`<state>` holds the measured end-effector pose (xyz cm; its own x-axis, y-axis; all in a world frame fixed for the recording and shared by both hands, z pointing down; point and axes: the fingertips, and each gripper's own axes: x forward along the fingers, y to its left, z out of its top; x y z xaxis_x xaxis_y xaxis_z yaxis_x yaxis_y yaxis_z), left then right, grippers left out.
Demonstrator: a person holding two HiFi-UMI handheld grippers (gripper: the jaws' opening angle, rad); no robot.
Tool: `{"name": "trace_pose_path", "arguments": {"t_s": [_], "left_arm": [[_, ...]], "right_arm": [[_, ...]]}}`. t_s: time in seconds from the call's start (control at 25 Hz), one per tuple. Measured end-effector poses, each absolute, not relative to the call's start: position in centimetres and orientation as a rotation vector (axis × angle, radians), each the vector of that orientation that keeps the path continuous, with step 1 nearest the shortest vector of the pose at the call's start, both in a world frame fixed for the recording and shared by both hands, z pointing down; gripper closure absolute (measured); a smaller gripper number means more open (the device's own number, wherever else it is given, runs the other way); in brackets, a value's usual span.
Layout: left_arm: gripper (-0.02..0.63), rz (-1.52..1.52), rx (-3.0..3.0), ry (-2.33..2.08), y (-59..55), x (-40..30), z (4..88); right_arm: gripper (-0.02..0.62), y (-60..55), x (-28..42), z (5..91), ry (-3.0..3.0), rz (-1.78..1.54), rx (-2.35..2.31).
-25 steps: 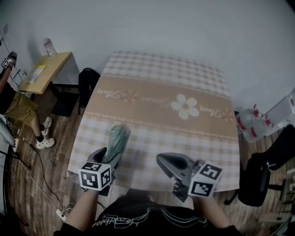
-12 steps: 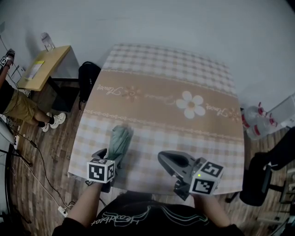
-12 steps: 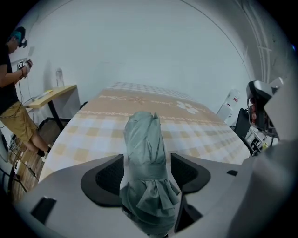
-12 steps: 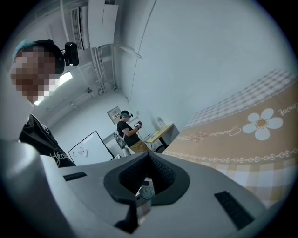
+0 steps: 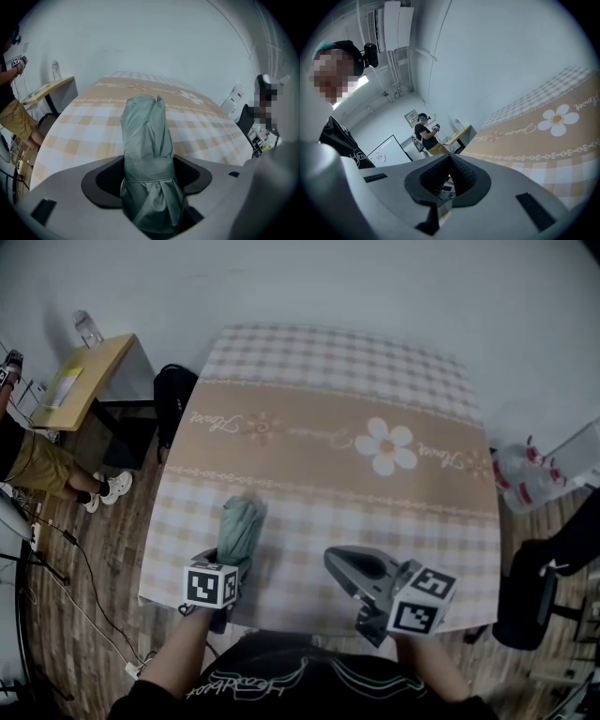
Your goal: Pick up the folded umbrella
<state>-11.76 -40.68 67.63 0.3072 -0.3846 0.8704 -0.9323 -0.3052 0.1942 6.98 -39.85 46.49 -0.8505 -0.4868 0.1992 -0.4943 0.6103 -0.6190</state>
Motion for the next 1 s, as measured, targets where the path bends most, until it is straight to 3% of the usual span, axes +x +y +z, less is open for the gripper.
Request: {"name": "trace_pose_path", "arguments": {"t_s": [1.0], "left_arm": [[0.322,0.946,1.873,-1.279,-41.1,-12.2,67.9]], "right_arm": [[0.584,-36.7,10.2,48.8,-2.744,1.176,0.966]]}}
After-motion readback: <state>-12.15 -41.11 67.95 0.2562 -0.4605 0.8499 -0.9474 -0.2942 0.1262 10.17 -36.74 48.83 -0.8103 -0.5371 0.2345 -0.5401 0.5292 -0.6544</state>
